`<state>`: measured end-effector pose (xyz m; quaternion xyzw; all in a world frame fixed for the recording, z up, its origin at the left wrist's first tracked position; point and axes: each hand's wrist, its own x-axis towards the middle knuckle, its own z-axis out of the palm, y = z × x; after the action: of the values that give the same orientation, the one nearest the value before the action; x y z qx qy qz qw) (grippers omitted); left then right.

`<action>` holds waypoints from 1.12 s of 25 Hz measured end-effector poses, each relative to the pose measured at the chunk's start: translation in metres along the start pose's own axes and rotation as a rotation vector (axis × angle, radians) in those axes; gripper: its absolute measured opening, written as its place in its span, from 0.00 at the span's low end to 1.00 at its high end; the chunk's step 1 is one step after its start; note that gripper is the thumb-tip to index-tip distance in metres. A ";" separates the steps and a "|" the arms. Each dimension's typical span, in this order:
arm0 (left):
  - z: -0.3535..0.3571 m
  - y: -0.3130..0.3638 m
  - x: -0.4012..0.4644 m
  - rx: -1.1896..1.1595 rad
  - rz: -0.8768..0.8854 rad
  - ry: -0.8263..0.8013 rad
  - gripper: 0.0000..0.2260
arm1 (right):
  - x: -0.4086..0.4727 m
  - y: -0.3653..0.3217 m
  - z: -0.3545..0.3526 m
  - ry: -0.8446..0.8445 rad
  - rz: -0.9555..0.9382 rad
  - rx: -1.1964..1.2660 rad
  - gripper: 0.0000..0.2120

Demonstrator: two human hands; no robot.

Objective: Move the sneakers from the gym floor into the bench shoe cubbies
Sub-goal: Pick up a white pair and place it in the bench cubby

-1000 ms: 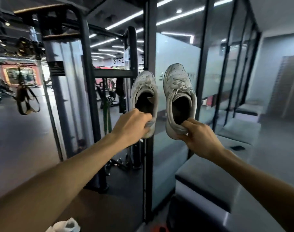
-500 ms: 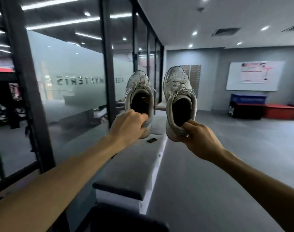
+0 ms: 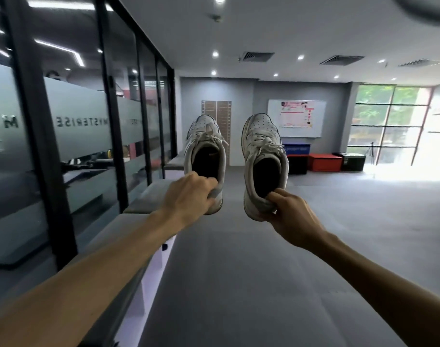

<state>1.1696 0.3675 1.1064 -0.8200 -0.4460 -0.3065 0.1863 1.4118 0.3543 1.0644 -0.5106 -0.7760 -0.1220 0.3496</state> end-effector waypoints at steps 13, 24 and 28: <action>0.237 0.001 0.264 -0.075 0.130 0.025 0.16 | 0.137 0.274 0.062 0.037 0.079 -0.088 0.06; 0.391 -0.013 0.426 0.023 -0.022 -0.021 0.13 | 0.279 0.491 0.138 0.005 -0.004 -0.012 0.05; 0.425 -0.034 0.465 0.106 -0.148 -0.057 0.12 | 0.344 0.539 0.179 -0.034 -0.096 0.031 0.06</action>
<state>1.4767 0.9190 1.1026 -0.7822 -0.5261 -0.2718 0.1937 1.7295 0.9375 1.0736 -0.4693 -0.8072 -0.1179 0.3380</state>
